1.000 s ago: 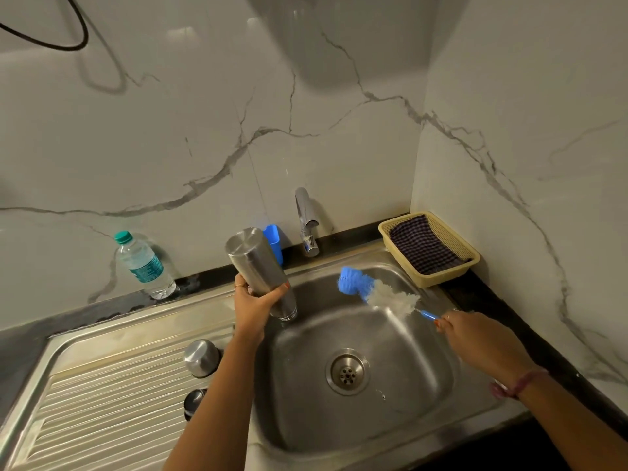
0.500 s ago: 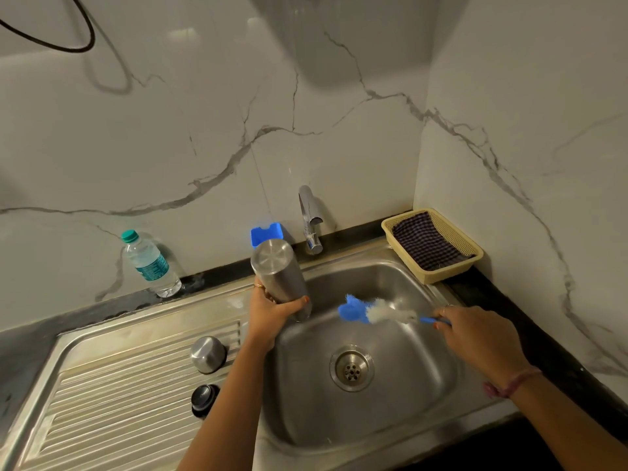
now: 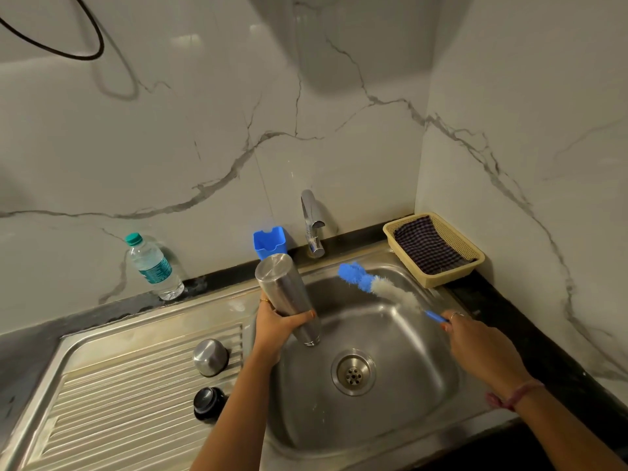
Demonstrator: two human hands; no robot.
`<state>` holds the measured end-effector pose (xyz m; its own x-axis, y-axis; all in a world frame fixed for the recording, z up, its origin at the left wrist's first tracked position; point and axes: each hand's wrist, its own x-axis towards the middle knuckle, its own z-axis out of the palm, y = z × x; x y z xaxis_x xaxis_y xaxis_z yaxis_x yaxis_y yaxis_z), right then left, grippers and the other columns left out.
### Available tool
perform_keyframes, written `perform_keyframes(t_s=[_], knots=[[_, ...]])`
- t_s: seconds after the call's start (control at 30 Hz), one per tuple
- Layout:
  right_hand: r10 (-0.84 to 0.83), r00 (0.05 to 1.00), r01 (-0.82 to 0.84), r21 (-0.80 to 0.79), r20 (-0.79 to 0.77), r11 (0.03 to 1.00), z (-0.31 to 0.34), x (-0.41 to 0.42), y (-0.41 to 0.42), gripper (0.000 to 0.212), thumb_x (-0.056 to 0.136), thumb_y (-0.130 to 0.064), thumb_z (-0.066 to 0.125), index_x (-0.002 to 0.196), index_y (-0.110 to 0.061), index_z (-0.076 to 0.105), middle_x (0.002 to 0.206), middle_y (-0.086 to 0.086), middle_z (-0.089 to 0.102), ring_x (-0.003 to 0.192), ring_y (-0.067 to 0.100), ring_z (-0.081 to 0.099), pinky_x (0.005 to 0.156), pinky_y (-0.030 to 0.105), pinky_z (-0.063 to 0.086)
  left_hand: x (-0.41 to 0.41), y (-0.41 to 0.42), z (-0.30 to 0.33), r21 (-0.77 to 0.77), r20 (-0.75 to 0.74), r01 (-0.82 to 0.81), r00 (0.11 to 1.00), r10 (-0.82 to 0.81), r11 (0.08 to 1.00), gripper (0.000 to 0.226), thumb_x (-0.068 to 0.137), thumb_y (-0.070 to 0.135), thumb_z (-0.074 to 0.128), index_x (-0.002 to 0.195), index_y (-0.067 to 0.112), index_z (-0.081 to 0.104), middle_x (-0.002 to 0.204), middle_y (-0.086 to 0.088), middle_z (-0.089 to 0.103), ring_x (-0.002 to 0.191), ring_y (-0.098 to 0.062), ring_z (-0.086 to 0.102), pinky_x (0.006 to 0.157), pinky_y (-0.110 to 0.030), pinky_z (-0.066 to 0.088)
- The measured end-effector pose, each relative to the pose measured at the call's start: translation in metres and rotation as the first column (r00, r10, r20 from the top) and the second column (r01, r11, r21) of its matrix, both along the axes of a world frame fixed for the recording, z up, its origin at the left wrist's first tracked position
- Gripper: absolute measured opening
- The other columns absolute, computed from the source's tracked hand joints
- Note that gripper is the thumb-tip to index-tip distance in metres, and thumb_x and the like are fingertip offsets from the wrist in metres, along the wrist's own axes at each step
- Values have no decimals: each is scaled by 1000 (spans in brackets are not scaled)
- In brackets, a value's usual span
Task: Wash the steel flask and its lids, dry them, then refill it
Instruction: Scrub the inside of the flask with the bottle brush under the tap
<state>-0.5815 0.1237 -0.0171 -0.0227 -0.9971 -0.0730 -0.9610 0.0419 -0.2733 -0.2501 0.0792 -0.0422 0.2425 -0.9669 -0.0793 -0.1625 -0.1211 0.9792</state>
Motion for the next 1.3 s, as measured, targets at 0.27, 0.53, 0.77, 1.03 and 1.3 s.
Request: perform_keyframes(t_s=[0.27, 0.53, 0.77, 1.03, 1.3], knots=[[-129, 854, 2, 244, 505, 970, -8, 9, -4, 13, 101, -19, 37, 110, -17, 46, 87, 4, 65, 65, 13, 60, 55, 18, 44, -1, -13, -13, 21, 114, 44, 992, -46, 999, 85, 59, 24, 95, 128, 22, 46, 119, 1, 64, 108, -17, 64, 91, -39, 57], [-234, 752, 168, 164, 616, 972, -20, 17, -10, 26, 95, -35, 51, 116, -19, 55, 82, -1, 60, 73, 11, 55, 58, 21, 42, -8, -32, -10, 32, 217, 124, 968, -128, 992, 102, 58, 24, 95, 139, 25, 32, 127, 5, 54, 114, -16, 55, 100, -41, 50], [-259, 705, 135, 233, 660, 963, -33, 18, -20, 23, 97, -25, 49, 117, -15, 56, 67, 3, 61, 55, 11, 54, 49, 19, 42, -12, -54, -18, 61, 270, 138, 951, -149, 989, 91, 56, 28, 96, 126, 30, 39, 123, 4, 58, 113, -15, 57, 97, -38, 51], [-288, 622, 183, 222, 728, 958, -44, 28, -26, 13, 97, -20, 48, 105, -15, 57, 73, 7, 59, 65, 16, 53, 60, 27, 44, -24, -87, -26, 135, 409, 246, 868, -280, 960, 100, 55, 30, 95, 136, 21, 37, 127, 1, 55, 116, -17, 54, 95, -32, 47], [-288, 566, 268, 158, 773, 950, -38, 31, -32, 8, 96, -23, 51, 104, -24, 50, 82, -3, 56, 75, 10, 54, 63, 21, 44, -47, -123, -6, 215, 453, 403, 766, -456, 890, 145, 55, 26, 96, 156, 27, -9, 149, -6, 38, 132, -27, 44, 111, -48, 39]])
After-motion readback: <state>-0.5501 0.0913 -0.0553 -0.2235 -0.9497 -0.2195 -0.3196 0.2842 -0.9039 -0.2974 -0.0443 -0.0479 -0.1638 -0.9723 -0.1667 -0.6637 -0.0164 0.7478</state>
